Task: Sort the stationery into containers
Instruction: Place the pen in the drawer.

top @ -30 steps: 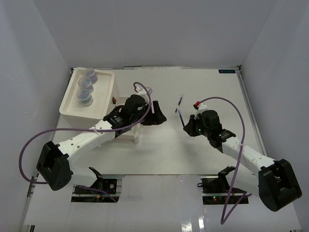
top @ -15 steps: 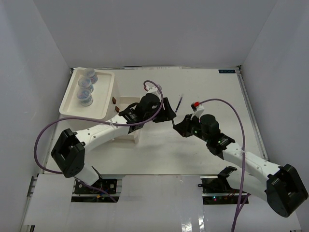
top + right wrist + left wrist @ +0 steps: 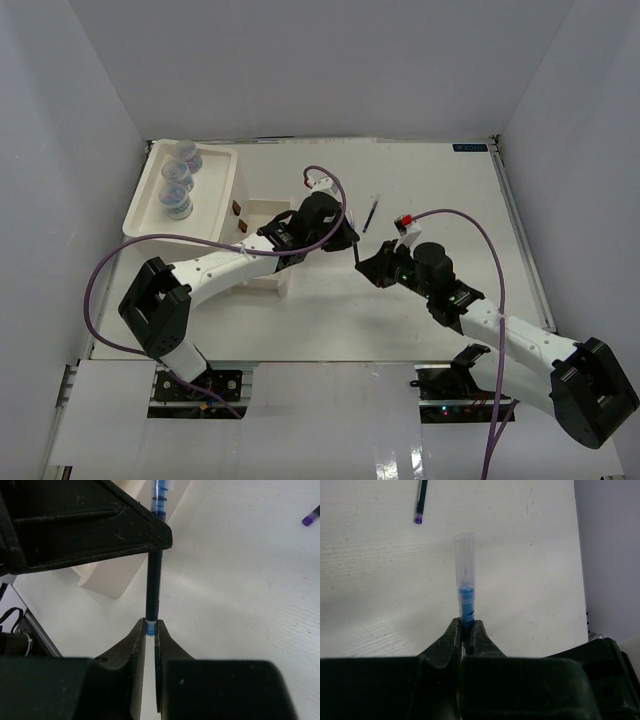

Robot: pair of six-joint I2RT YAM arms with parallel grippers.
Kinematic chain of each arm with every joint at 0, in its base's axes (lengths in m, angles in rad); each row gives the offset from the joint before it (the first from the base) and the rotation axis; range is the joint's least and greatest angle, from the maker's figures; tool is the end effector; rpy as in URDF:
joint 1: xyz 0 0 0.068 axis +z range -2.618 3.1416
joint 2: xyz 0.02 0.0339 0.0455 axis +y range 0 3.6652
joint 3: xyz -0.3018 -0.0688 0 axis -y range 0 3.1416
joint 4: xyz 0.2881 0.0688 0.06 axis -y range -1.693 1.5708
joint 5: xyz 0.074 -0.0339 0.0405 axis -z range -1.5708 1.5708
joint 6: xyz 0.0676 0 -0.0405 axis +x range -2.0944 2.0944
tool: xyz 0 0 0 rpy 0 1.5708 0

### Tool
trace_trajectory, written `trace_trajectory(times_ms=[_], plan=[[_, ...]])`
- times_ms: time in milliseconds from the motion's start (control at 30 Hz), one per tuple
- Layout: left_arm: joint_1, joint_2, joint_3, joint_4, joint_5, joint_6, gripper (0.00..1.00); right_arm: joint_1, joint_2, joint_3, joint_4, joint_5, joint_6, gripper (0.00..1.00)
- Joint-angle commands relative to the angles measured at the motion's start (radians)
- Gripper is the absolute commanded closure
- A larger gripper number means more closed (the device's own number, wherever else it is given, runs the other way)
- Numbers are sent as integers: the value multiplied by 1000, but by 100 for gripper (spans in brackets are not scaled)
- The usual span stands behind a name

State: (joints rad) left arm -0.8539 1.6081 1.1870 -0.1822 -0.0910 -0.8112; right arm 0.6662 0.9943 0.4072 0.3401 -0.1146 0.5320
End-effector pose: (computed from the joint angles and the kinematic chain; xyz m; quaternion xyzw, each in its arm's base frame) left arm 0.2905 -0.3240 0.2719 -0.0023 0.8846 -0.3166 0.3425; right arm 0.2039 0.1701 0.2224 -0.0879 0.7834 0.3833 0.4813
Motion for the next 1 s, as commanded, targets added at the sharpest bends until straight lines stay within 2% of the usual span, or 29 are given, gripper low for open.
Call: trace_trajectory(times_ms=[0, 133, 167, 233, 267, 333, 567, 733, 967], plan=[[-4, -19, 33, 4, -13, 20, 95, 9, -20, -13, 56, -10, 6, 90], [-5, -25, 37, -43, -48, 61, 99, 9, -16, -13, 34, 12, 8, 74], [-4, -30, 40, -60, -81, 73, 99, 9, -13, -11, 27, 18, 6, 63], [1, -34, 52, -115, -119, 116, 100, 9, -17, -7, -7, 44, 0, 49], [12, -43, 57, -137, -151, 130, 100, 9, -20, -5, -21, 56, -6, 39], [24, -57, 65, -193, -183, 177, 100, 7, -31, -1, -59, 96, -21, 26], [130, -129, 72, -325, -257, 323, 94, 6, -78, 8, -153, 245, -73, 2], [263, -128, 92, -437, -265, 421, 89, 1, -74, 27, -211, 315, -105, 10], [377, -35, 140, -530, -254, 509, 78, -4, 7, 77, -280, 337, -124, 10]])
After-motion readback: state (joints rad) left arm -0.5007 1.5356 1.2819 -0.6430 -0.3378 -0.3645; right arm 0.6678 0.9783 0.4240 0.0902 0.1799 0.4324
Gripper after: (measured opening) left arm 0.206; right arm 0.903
